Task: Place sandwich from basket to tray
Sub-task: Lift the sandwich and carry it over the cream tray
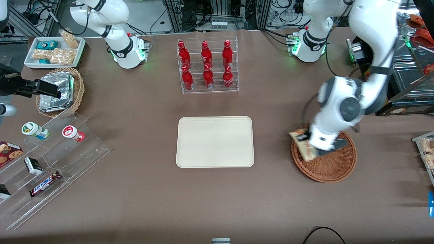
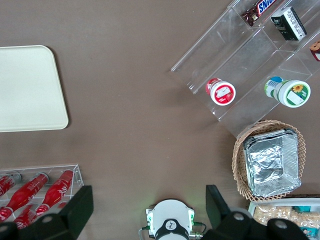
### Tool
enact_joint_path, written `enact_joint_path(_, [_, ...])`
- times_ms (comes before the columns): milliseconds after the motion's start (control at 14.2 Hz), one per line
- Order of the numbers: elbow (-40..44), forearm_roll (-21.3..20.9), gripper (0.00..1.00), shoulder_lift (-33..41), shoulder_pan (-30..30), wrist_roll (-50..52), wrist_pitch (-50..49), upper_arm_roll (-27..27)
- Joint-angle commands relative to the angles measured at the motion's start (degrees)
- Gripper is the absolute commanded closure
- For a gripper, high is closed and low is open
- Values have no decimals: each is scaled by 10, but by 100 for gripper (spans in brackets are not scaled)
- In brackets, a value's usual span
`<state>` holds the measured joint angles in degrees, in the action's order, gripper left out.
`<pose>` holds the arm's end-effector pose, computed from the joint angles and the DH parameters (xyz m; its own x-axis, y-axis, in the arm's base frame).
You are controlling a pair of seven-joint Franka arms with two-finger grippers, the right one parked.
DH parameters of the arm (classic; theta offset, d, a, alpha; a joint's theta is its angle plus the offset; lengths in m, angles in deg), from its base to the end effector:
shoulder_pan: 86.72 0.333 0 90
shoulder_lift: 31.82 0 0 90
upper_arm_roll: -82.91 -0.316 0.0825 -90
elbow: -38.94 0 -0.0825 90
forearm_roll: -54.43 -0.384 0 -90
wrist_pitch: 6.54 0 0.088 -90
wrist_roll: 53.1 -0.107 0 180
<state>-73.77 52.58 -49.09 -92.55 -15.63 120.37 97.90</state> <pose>0.5653 -0.2075 0.3210 0.9591 0.2755 -0.0653 0.2771 -0.9607 0.0153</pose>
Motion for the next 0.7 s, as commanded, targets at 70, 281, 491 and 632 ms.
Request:
enact_joint_path(70, [86,-2,88,-69,-141,12,-14,-3])
enact_joint_path(281, [201,-25,86,-181,-243,108,-14,-12])
enact_joint_path(491, [274,-82,84,-251,-285,183,-14,-12])
enact_joint_path(632, [278,-84,82,-264,-293,198,-13,-11])
